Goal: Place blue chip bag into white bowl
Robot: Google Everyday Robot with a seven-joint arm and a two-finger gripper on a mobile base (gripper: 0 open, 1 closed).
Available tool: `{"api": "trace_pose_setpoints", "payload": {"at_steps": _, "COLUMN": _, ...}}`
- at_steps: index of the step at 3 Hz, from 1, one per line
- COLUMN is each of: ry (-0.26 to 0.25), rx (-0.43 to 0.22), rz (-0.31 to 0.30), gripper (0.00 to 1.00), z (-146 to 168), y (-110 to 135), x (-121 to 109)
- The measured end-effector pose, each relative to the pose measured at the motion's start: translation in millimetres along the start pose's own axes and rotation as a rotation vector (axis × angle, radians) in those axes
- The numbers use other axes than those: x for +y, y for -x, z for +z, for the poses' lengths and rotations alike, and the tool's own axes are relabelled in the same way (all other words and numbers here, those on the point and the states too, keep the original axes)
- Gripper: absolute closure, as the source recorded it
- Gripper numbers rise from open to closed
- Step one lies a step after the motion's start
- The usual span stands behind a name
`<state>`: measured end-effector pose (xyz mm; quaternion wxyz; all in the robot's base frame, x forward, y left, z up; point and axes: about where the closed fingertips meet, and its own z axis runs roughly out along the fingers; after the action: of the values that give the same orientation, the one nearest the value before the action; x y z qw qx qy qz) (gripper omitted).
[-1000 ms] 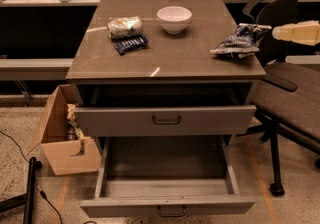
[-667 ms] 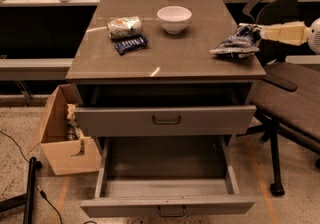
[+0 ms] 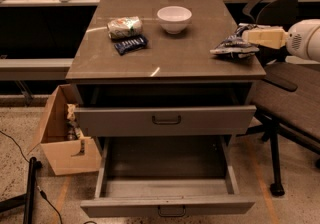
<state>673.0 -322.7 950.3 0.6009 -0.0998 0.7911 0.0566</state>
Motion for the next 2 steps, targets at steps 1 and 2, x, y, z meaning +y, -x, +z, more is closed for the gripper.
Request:
{"api": "trace_pose_setpoints", "payload": {"at_steps": 1, "ry": 0.049, "rx": 0.023, "rz": 0.008, "gripper": 0.00, "z": 19, "y": -25, "x": 16}}
{"api": "trace_pose_setpoints", "payload": {"at_steps": 2, "ry": 0.075, "rx": 0.032, "rz": 0.022, "gripper": 0.00, "z": 36, "y": -37, "x": 25}}
